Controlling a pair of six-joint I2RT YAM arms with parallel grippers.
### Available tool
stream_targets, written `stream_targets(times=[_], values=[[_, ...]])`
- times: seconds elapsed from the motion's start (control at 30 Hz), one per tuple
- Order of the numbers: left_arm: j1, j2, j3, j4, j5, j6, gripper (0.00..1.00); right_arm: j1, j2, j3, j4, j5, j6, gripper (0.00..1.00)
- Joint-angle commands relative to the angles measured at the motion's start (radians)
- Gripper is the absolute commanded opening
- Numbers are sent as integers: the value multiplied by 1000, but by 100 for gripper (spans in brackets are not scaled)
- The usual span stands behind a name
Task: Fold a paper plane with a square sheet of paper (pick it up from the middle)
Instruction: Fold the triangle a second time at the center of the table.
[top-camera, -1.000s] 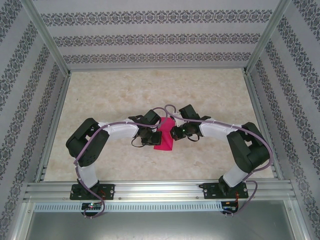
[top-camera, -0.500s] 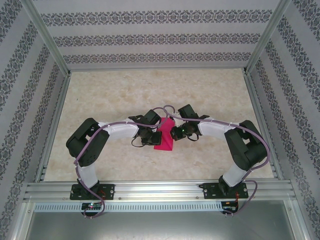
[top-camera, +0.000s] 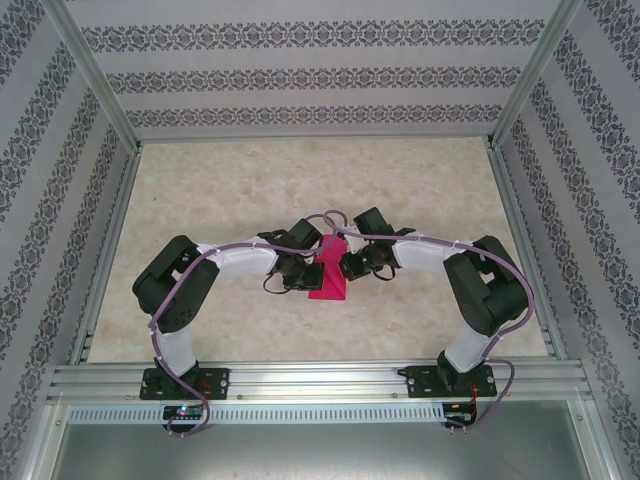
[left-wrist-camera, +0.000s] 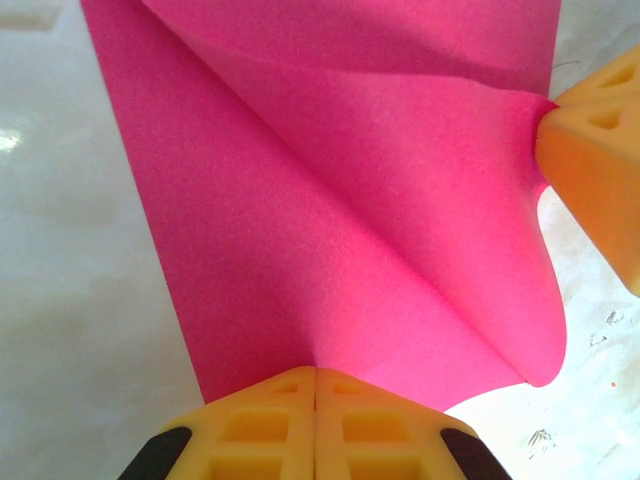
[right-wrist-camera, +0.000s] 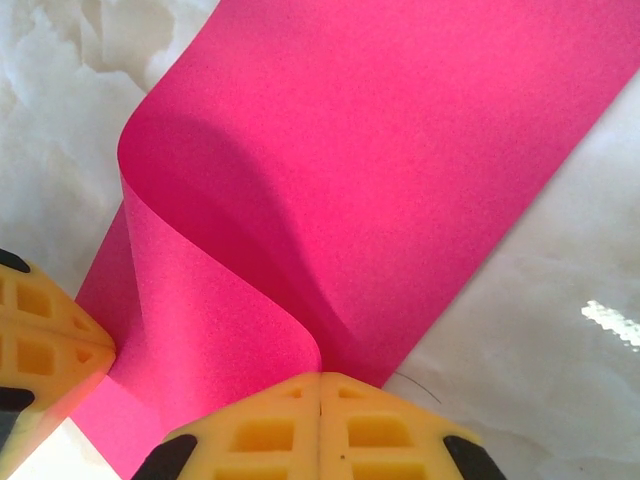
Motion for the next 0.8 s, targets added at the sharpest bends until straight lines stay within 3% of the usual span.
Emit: stream_targets(times=[0.0, 0.77], values=[[-12, 10, 15, -34, -29, 23, 9, -10, 14, 28, -8, 18, -25, 5], [-12, 3, 31, -78, -72, 54, 9, -11, 2, 52, -4, -9, -44, 6]])
